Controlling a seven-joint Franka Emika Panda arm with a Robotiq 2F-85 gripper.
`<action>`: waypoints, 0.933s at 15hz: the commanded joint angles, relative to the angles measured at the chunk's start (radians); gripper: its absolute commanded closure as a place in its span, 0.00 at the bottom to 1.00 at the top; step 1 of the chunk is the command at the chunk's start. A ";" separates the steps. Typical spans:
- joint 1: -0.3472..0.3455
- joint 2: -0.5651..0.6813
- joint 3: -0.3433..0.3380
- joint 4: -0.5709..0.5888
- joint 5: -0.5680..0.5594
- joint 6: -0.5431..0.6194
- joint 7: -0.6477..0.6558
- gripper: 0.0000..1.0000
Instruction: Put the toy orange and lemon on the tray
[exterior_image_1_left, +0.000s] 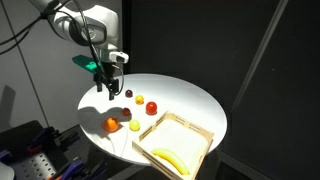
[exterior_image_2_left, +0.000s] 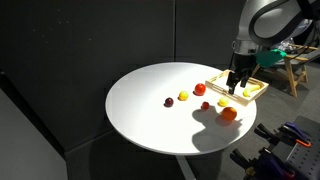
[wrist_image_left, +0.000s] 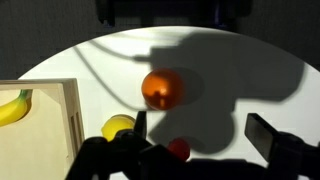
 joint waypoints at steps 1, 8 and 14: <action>0.000 0.003 -0.001 -0.002 0.000 0.011 -0.002 0.00; -0.004 0.038 -0.004 -0.014 -0.004 0.075 -0.002 0.00; -0.018 0.083 -0.012 -0.032 -0.025 0.167 0.025 0.00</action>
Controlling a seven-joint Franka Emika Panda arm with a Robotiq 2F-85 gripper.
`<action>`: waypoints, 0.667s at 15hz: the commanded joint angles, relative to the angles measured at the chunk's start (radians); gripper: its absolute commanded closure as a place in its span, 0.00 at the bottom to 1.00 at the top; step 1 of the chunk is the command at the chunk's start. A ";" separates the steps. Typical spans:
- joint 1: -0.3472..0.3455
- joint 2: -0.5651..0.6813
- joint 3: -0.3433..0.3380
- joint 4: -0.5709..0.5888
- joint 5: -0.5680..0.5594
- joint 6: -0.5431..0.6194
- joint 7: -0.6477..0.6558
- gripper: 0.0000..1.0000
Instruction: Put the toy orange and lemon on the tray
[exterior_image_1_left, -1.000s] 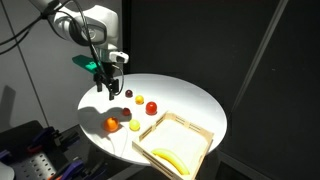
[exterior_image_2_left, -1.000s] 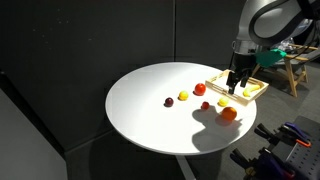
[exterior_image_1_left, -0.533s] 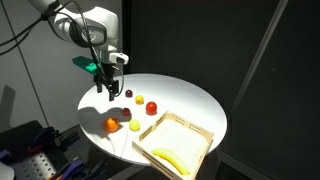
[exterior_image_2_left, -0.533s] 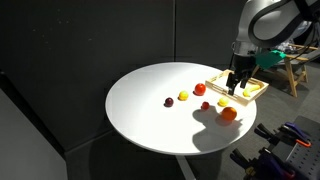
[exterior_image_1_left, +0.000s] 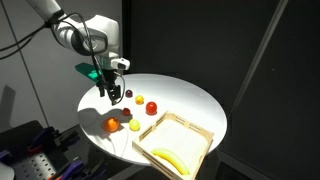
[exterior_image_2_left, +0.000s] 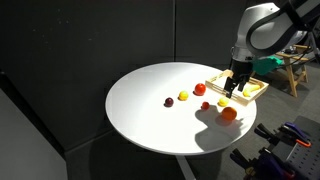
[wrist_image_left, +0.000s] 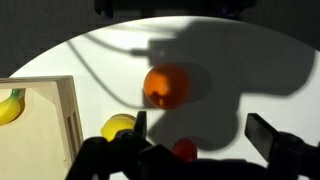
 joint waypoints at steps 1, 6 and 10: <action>-0.016 0.021 -0.010 -0.014 -0.028 0.059 0.024 0.00; -0.025 0.074 -0.021 -0.015 -0.029 0.106 0.018 0.00; -0.022 0.116 -0.023 -0.013 -0.026 0.137 0.012 0.00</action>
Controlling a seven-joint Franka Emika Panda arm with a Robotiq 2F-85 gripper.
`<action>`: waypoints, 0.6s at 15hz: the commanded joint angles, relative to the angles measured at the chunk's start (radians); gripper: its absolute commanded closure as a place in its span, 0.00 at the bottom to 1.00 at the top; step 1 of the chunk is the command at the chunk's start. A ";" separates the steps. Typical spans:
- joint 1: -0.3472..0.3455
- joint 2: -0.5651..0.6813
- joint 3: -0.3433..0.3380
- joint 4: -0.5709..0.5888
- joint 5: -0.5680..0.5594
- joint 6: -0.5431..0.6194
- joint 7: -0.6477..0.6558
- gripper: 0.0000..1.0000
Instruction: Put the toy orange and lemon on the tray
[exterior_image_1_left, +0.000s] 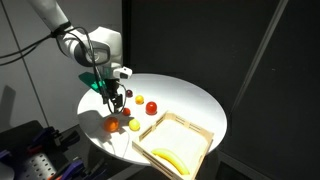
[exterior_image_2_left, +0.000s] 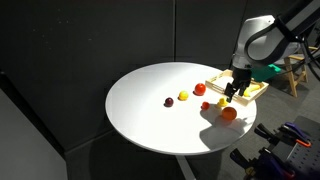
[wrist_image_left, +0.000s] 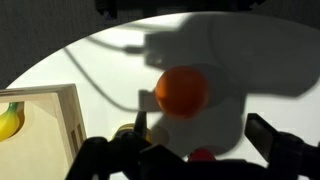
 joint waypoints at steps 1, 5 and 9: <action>-0.004 0.037 -0.004 0.003 -0.026 0.039 0.011 0.00; -0.001 0.095 -0.007 0.013 -0.036 0.075 0.022 0.00; 0.003 0.148 -0.016 0.022 -0.069 0.116 0.035 0.00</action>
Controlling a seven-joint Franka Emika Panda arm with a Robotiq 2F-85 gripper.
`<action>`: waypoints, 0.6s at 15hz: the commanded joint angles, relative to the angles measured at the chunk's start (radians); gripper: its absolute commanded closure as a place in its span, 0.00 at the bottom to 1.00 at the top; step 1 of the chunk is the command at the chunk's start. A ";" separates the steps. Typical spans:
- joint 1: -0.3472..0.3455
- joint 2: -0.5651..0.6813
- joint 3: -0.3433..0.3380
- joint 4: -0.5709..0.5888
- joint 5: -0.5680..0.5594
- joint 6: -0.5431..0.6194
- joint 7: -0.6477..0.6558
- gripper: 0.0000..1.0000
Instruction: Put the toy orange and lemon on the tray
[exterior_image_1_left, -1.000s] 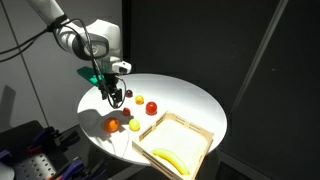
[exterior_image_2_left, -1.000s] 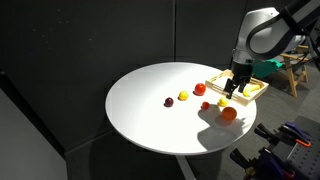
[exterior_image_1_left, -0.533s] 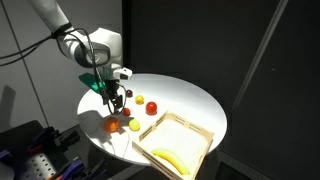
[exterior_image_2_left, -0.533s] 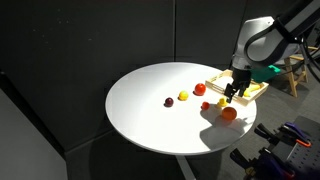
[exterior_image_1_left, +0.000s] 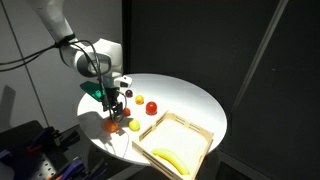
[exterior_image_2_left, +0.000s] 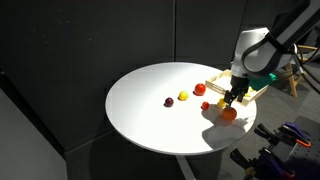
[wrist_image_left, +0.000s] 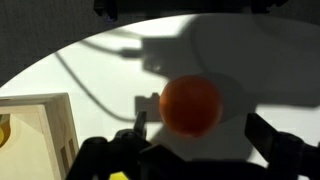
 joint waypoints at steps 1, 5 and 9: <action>0.005 0.050 -0.018 0.022 -0.060 0.040 0.037 0.00; 0.013 0.085 -0.032 0.031 -0.092 0.072 0.048 0.00; 0.020 0.111 -0.037 0.042 -0.089 0.083 0.049 0.00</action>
